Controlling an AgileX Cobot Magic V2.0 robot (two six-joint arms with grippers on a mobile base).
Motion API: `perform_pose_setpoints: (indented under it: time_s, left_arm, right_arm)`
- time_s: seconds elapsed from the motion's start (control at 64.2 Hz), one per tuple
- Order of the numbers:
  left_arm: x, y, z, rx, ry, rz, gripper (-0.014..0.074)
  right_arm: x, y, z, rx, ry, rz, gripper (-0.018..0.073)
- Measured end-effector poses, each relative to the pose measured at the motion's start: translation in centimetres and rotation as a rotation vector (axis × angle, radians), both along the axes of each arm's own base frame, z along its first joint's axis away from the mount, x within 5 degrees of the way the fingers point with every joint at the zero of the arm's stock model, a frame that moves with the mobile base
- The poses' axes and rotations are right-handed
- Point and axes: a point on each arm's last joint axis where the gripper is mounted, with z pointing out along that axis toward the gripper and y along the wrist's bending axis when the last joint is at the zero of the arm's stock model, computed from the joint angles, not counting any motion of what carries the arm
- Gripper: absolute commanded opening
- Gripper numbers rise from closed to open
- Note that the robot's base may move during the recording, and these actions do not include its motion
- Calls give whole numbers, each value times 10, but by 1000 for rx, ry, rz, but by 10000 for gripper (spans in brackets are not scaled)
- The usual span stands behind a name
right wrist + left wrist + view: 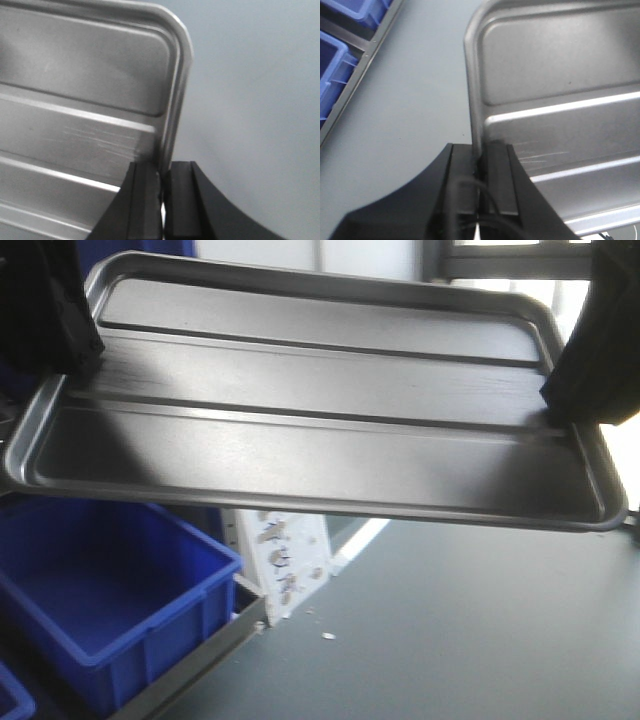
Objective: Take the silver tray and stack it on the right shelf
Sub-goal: 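Hold the tray level with both grippers while the base drives to another shelf, then carry the tray with both grippers over the larger grey-blue tray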
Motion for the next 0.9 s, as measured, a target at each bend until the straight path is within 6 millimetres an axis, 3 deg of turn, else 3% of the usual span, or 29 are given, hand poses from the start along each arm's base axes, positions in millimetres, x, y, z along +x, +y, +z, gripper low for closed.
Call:
perform_pose_setpoints:
  time_s: [0.904]
  left_arm:
    - [0,0,0,1,1,1,-93]
  right_arm:
    - [0,0,0,0,0,0,56]
